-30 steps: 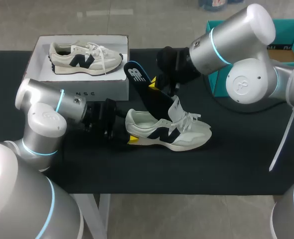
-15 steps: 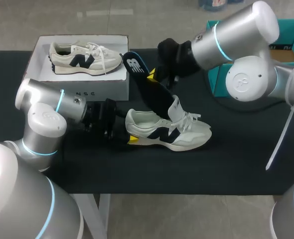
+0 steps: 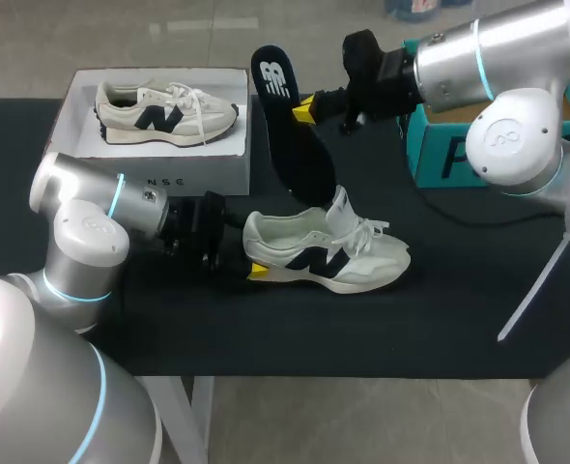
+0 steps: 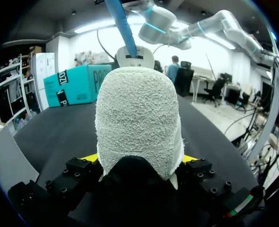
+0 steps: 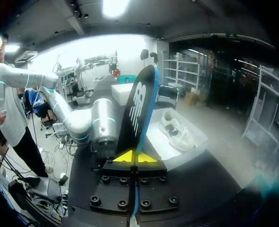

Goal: Take the shoe out of the shoebox, open the shoe tongue, remove and reinsert the insole, then place the shoe into the shoebox

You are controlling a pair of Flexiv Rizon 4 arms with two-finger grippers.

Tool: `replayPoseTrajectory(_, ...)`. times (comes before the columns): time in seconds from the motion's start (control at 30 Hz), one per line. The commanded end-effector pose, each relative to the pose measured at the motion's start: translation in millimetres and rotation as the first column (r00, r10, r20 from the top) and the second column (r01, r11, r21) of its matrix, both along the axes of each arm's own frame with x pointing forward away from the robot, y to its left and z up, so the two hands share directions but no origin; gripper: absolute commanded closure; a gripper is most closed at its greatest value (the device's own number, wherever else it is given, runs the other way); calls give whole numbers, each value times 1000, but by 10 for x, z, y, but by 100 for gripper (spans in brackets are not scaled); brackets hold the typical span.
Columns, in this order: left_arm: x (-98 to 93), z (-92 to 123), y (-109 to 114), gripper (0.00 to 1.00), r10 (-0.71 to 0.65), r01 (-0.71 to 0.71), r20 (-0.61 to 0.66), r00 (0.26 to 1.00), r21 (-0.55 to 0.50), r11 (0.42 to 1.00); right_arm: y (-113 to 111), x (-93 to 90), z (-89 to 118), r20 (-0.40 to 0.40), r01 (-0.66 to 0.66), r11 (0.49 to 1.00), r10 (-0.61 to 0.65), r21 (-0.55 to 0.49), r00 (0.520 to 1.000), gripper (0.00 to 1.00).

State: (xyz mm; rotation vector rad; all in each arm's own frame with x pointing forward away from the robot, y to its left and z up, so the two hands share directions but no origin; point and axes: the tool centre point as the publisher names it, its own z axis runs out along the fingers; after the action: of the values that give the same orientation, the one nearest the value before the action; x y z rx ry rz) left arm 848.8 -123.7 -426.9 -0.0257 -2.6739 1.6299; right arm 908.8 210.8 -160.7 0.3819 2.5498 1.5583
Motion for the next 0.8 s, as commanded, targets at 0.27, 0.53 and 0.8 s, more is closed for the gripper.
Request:
replayPoseTrajectory(0.27, -1, 1, -2, 100, 1, -1, 0, 1000, 1, 1000, -155, -32, 43, -1, -11, 1000, 11, 6, 1000, 100)
replayPoseTrajectory(0.53, -1, 1, -2, 100, 1, -1, 0, 1000, 1, 1000, -453, -324, 311, -48, 11, 1000, -10, 4, 999, 100)
replayPoseTrajectory(0.8, -1, 1, -2, 100, 1, -1, 0, 1000, 1, 1000, -588, -766, 566, -85, 62, 995, -55, 80, 995, 100)
